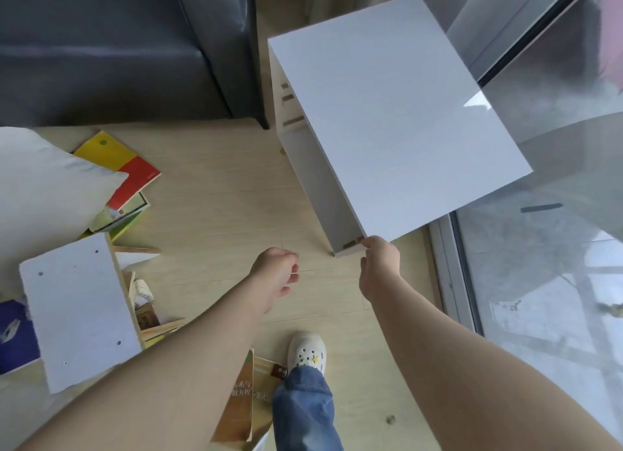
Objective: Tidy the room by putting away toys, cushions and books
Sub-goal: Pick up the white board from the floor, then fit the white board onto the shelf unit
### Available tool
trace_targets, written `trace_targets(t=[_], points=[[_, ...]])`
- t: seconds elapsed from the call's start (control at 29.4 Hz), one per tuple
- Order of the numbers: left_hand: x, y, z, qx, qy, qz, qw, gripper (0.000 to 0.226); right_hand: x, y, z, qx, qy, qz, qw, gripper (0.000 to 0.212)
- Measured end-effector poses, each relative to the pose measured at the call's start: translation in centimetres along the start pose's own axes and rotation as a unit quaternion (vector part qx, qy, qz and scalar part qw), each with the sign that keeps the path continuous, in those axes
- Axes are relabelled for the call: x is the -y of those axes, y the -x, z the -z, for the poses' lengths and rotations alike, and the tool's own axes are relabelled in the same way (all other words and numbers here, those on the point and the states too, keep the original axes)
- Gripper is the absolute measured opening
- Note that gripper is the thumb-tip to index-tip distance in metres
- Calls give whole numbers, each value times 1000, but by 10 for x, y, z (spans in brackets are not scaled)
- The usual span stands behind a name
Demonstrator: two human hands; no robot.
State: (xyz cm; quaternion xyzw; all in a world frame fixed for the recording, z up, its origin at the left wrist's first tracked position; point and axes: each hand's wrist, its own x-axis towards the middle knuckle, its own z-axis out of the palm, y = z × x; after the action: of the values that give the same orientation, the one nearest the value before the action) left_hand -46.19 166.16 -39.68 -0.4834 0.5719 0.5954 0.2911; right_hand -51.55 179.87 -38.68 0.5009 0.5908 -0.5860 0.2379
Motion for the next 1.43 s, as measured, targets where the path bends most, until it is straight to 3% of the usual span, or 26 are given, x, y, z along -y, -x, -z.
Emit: trace_targets(t=[0.2, 0.37, 0.54, 0.68, 0.82, 0.95, 1.02, 1.09, 1.15, 1.32, 1.43], points=[[6, 9, 27, 5, -8, -26, 1000, 16, -13, 3, -16, 26, 16, 16, 999, 34], [35, 10, 94, -33, 11, -30, 999, 14, -58, 51, -59, 87, 118, 35, 988, 58], [90, 11, 171, -101, -4, -51, 994, 12, -145, 95, -107, 177, 277, 42, 944, 51], [145, -10, 251, -144, -84, -96, 981, 12, -240, 110, -170, 174, 428, 69, 884, 51], [198, -41, 308, -242, -159, -84, 953, 25, -307, 99, -215, 194, 427, 38, 883, 52], [245, -90, 353, -332, -264, -47, 904, 42, -351, 72, -246, 221, 301, 1, 928, 63], [252, -112, 370, -321, -153, -31, 934, 42, -366, 55, -265, 230, 276, -9, 933, 60], [245, -131, 382, -256, -4, 20, 966, 35, -372, 43, -277, 219, 225, -31, 949, 37], [259, -166, 413, -204, 140, 86, 965, 36, -395, 28, -310, 195, 215, -50, 956, 19], [272, -176, 420, -223, 229, 93, 943, 39, -397, 27, -314, 151, 168, -116, 967, 16], [253, -160, 410, -193, 288, 101, 932, 44, -367, 39, -312, 138, 158, -116, 971, 23]])
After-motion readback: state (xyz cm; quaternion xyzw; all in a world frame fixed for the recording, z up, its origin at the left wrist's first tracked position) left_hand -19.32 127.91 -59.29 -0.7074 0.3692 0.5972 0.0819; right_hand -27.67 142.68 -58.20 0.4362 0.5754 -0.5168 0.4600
